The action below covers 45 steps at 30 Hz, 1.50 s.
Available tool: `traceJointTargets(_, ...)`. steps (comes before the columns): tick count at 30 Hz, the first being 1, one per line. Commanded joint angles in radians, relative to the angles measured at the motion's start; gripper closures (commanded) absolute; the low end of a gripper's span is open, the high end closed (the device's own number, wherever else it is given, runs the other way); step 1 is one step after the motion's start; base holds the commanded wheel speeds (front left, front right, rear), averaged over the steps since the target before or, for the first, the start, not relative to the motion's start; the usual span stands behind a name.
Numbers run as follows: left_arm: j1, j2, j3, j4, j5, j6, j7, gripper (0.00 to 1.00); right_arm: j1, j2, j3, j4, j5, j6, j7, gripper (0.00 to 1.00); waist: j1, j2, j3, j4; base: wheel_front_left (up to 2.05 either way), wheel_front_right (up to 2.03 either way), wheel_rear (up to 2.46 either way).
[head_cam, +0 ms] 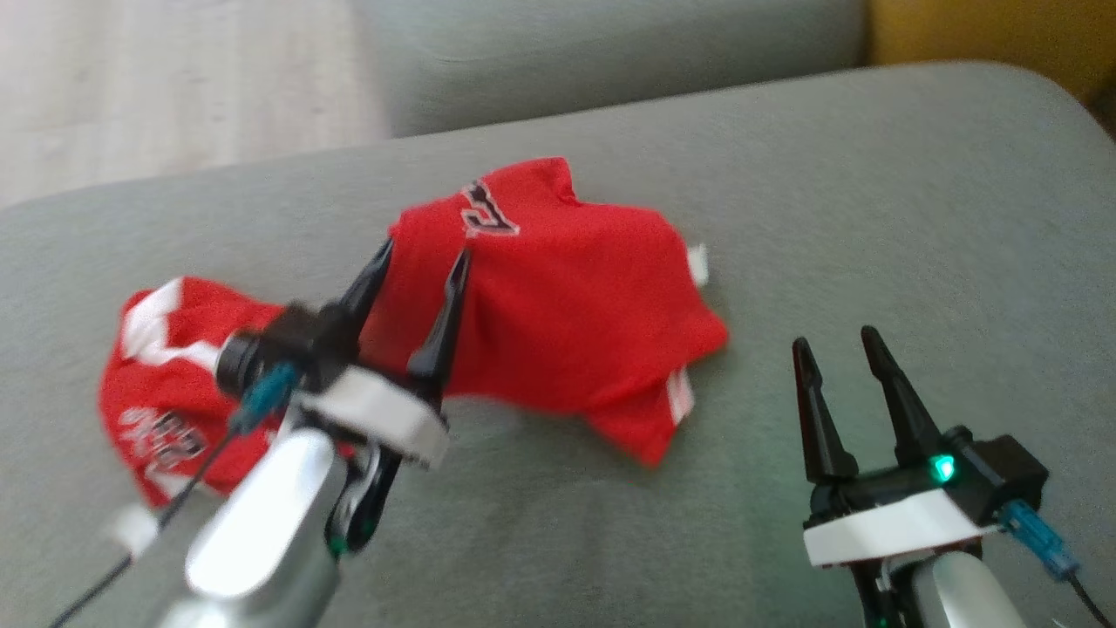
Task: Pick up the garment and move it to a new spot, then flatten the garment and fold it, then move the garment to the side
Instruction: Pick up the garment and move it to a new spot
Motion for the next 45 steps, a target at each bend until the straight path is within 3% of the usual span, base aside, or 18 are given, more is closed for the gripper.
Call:
traceJointTargets(1, -0.003, 0.037, 0.045, -0.05, 0.007, 0.016, -0.013, 0.0, -0.013, -0.004, 0.018, -0.025, -0.008, -0.001, -0.009, 0.0, 0.0, 0.0, -0.032, 0.065, 0.0, 0.0, 0.0)
traceJointTargets(9, 0.142, 0.033, 0.02, -0.15, -0.027, 0.047, 0.002, 0.0, 0.013, -0.004, 0.009, -0.004, -0.003, -0.001, -0.009, 0.0, 0.0, 0.0, -0.053, 0.131, 0.0, 0.0, 0.0)
traceJointTargets(17, 0.157, 0.023, -0.015, -0.173, -0.009, 0.063, 0.018, 0.0, 0.005, -0.004, 0.025, 0.009, 0.01, -0.001, -0.009, 0.0, 0.0, 0.0, -0.065, 0.12, 0.0, 0.0, 0.0)
traceJointTargets(24, 0.204, 0.046, 0.009, -0.172, 0.001, 0.114, -0.02, 0.0, 0.012, -0.004, 0.01, 0.011, 0.016, -0.001, -0.009, 0.0, 0.0, 0.0, -0.069, 0.132, 0.0, 0.0, 0.0)
traceJointTargets(33, 0.297, 0.051, 0.041, -0.173, -0.006, 0.162, -0.093, 0.0, -0.01, -0.004, -0.05, 0.025, 0.004, -0.001, -0.009, 0.0, 0.0, 0.0, -0.058, 0.223, 0.0, 0.0, 0.0)
traceJointTargets(39, 0.324, 0.051, 0.025, -0.121, 0.047, 0.178, -0.122, 0.0, -0.068, -0.004, -0.124, 0.119, -0.02, -0.001, -0.009, 0.0, 0.0, 0.0, -0.036, 0.302, 0.0, 0.0, 0.0)
traceJointTargets(45, 0.319, 0.031, 0.032, -0.099, 0.057, 0.171, -0.131, 0.0, -0.112, -0.004, -0.165, 0.239, -0.011, -0.001, -0.009, 0.0, 0.0, 0.0, -0.026, 0.337, 0.0, 0.0, 0.0)
